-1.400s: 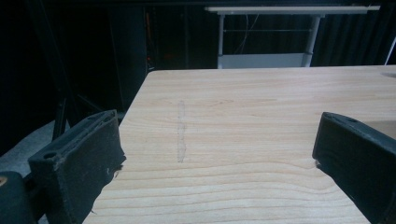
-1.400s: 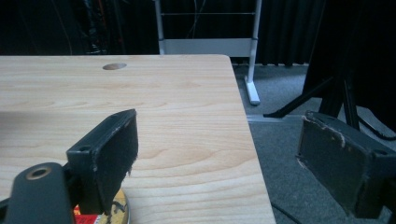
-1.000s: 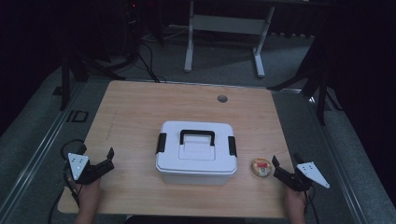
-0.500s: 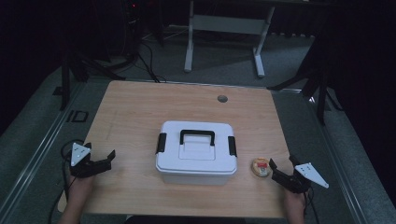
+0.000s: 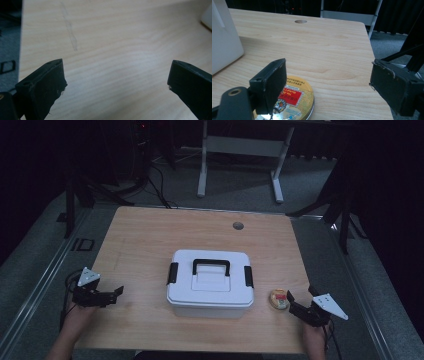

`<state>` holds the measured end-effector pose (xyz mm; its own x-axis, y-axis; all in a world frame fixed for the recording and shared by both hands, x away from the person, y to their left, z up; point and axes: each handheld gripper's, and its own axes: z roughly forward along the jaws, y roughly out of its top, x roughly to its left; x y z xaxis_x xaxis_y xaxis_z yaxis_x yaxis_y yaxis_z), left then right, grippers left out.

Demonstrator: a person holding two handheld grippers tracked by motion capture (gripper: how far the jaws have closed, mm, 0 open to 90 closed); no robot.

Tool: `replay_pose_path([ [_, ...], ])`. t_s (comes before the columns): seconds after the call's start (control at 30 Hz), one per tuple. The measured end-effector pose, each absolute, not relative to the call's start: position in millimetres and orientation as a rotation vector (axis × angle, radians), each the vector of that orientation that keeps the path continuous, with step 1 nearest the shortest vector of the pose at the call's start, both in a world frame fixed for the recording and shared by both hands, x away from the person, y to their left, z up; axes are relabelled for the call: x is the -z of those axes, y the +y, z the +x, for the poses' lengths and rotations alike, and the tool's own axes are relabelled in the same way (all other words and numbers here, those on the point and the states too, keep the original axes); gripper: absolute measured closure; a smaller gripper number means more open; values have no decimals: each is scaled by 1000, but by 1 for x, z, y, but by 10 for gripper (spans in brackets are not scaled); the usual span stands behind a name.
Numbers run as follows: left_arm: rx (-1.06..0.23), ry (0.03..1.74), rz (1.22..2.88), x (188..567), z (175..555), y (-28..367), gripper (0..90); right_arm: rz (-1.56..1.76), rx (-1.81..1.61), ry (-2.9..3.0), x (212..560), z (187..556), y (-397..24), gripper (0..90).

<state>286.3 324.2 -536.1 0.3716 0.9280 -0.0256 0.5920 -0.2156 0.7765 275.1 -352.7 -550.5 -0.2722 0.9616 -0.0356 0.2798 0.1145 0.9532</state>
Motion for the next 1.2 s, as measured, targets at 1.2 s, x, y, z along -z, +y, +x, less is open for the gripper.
replay_pose_path([
  [1.2, -193, 832, 2719, 512, 298, 304, 8, 1221, -1188, 1697, 552, 277, -351, 133],
])
